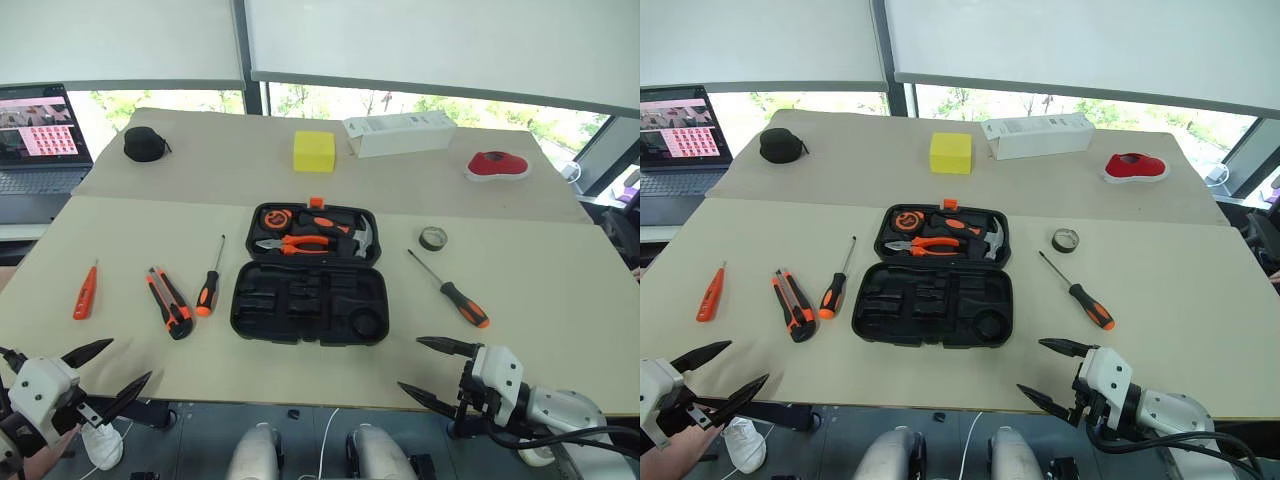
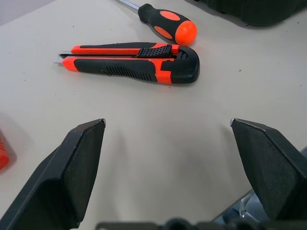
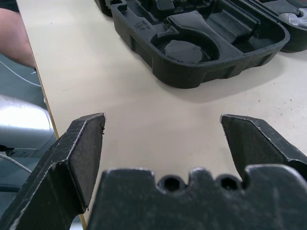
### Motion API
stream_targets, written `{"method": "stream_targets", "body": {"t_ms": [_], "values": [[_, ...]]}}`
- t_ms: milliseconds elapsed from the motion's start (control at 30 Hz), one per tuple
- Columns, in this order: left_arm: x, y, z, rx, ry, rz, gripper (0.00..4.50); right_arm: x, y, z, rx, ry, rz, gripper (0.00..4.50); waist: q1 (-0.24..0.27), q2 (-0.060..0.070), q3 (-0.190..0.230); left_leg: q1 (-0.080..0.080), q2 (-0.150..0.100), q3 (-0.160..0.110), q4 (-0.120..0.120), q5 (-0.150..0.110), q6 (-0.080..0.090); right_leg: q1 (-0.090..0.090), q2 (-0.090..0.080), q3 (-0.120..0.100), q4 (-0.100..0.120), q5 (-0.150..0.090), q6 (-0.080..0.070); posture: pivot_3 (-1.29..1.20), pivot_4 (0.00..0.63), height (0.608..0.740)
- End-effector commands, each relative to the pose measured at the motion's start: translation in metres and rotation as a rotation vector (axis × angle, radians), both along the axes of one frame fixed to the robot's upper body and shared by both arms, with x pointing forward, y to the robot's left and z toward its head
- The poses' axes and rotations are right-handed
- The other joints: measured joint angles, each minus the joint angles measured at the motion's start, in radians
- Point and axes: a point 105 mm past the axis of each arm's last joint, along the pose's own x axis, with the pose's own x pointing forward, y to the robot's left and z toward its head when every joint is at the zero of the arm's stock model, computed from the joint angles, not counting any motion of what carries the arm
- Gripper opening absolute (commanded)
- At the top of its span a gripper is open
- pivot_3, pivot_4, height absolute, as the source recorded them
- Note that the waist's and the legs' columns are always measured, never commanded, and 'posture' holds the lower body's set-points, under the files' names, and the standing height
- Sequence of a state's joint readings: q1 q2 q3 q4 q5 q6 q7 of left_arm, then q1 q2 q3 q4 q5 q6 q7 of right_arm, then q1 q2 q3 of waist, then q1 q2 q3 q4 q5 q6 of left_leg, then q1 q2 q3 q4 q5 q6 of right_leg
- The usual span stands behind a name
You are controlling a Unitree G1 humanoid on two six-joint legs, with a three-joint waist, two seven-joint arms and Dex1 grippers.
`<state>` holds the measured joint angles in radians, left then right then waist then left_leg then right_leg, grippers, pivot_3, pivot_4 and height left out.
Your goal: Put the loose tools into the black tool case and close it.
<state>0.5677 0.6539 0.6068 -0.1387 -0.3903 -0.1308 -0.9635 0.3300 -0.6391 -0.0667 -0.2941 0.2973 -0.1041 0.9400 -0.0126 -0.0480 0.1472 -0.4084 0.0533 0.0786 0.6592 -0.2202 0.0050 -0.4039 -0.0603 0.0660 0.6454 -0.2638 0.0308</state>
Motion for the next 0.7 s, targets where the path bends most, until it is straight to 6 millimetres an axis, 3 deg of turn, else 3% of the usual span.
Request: {"method": "stream_targets", "body": {"t_ms": [33,167,300,433,567,700], "values": [[0.003,0.003,0.008,-0.006,-0.038,0.022,4.5,0.003,0.003,0.01,0.025,-0.052,0.01,4.45,0.0,0.0,0.0,0.0,0.0,0.0,0.0,0.0,0.0,0.0,0.0,0.0,0.0,0.0,0.0,0.0,0.15,0.74],[0.008,0.015,0.021,-0.091,-0.123,0.141,4.5,0.006,0.013,0.016,0.081,-0.08,0.041,4.45,0.0,0.0,0.0,0.0,0.0,0.0,0.0,0.0,0.0,0.0,0.0,0.0,0.001,0.0,0.0,0.0,0.15,0.74],[0.001,0.043,0.019,-0.255,-0.031,0.392,4.5,0.003,0.029,0.035,0.177,-0.109,0.163,4.45,-0.003,0.0,0.0,0.0,0.001,-0.001,0.0,0.0,0.0,0.0,0.0,0.0,0.001,0.0,0.001,0.0,0.15,0.74],[-0.018,0.07,0.025,-0.359,-0.125,0.643,4.5,0.004,0.043,0.054,0.294,-0.157,0.211,4.45,-0.007,0.0,0.0,0.001,0.002,-0.006,0.0,0.0,0.0,0.0,0.001,0.0,0.001,0.0,0.001,0.0,0.15,0.74],[-0.043,0.093,0.012,-0.277,-0.111,0.859,4.5,0.014,0.052,0.081,0.455,-0.263,0.143,4.45,-0.004,-0.001,0.0,0.002,0.0,-0.007,0.0,0.0,0.0,0.001,0.001,0.0,0.002,0.0,0.001,0.0,0.15,0.74],[-0.06,0.099,0.009,-0.394,-0.088,0.995,4.5,0.011,0.06,0.1,0.527,-0.305,0.212,4.45,0.0,-0.002,-0.001,0.002,0.0,-0.008,0.0,0.0,0.0,0.0,0.0,0.0,0.002,0.0,0.001,0.0,0.15,0.74]]}}
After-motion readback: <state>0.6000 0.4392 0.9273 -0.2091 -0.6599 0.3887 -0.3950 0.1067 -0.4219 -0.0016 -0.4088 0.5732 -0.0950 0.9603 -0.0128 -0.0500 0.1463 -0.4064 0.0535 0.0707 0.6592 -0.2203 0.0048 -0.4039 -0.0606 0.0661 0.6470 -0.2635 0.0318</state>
